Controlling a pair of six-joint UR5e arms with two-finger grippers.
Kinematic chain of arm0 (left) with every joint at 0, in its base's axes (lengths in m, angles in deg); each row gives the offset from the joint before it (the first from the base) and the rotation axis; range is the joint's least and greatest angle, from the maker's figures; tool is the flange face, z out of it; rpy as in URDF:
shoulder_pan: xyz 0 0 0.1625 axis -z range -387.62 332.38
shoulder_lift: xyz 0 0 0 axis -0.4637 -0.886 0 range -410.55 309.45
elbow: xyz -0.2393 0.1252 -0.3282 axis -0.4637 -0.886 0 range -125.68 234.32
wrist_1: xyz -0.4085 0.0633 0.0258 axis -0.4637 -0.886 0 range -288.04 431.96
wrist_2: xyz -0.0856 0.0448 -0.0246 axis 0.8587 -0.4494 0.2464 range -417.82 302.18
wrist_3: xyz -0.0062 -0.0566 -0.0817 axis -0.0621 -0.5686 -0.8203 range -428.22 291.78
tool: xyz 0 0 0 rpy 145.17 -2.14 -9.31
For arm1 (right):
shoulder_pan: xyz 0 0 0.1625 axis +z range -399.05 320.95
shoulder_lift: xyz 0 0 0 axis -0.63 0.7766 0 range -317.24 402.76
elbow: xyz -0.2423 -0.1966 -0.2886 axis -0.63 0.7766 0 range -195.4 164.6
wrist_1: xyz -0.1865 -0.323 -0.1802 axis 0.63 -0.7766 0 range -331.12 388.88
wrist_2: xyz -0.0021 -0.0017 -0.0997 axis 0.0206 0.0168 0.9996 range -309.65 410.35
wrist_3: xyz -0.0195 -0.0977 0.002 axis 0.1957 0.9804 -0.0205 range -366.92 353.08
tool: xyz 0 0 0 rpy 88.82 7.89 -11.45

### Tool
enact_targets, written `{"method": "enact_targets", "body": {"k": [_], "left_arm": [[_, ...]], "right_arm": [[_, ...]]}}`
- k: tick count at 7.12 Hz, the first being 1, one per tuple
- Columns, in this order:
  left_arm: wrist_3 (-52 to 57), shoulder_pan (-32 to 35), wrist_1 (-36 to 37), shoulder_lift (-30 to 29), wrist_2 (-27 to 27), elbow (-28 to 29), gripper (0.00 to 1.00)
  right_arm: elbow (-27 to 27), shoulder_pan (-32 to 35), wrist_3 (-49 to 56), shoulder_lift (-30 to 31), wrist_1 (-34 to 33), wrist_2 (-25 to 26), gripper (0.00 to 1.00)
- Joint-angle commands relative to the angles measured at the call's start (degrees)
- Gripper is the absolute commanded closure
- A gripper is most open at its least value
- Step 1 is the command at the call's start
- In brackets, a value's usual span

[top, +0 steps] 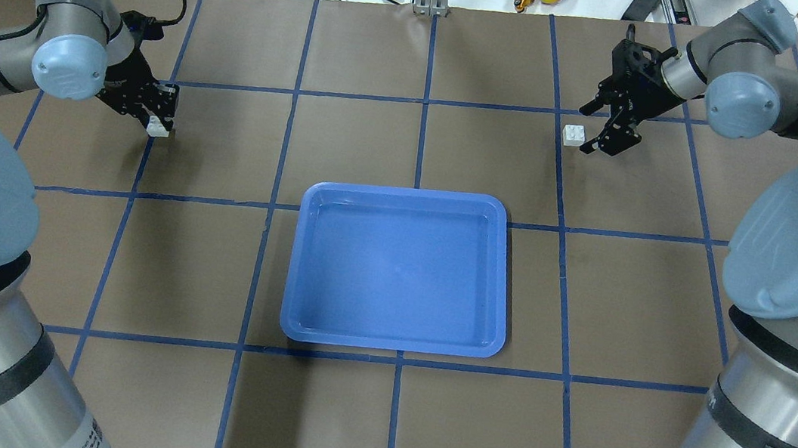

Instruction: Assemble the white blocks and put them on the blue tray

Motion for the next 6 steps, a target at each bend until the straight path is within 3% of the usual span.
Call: {"method": "enact_targets", "body": {"k": [1,2,3,4,6], "left_arm": [[0.6,-0.1,-1.5,1.2,0.3,-0.6,1.00],[-0.2,1.3,-3.6,3.0,0.6,-1.2,1.00],[-2.5,3.0,-5.5,5.7,3.4,-3.9,1.00],[-3.7,5.0,-5.5,8.5,3.6,-6.5,1.00],[-10.5,12.9,-5.6,12.7,3.7,-8.1,1.00]], "right_arm": [[-0.1,0.1,1.6,-0.2,-0.1,-0.1,0.39],[-0.1,0.1,1.7,-0.2,-0.5,0.0,0.67],[-0.1,0.1,2.3,-0.2,-0.6,0.0,0.83],[-0.1,0.1,2.6,-0.1,-0.7,0.0,0.90],[-0.1,1.2,1.5,2.0,0.2,-2.8,0.91]]}}
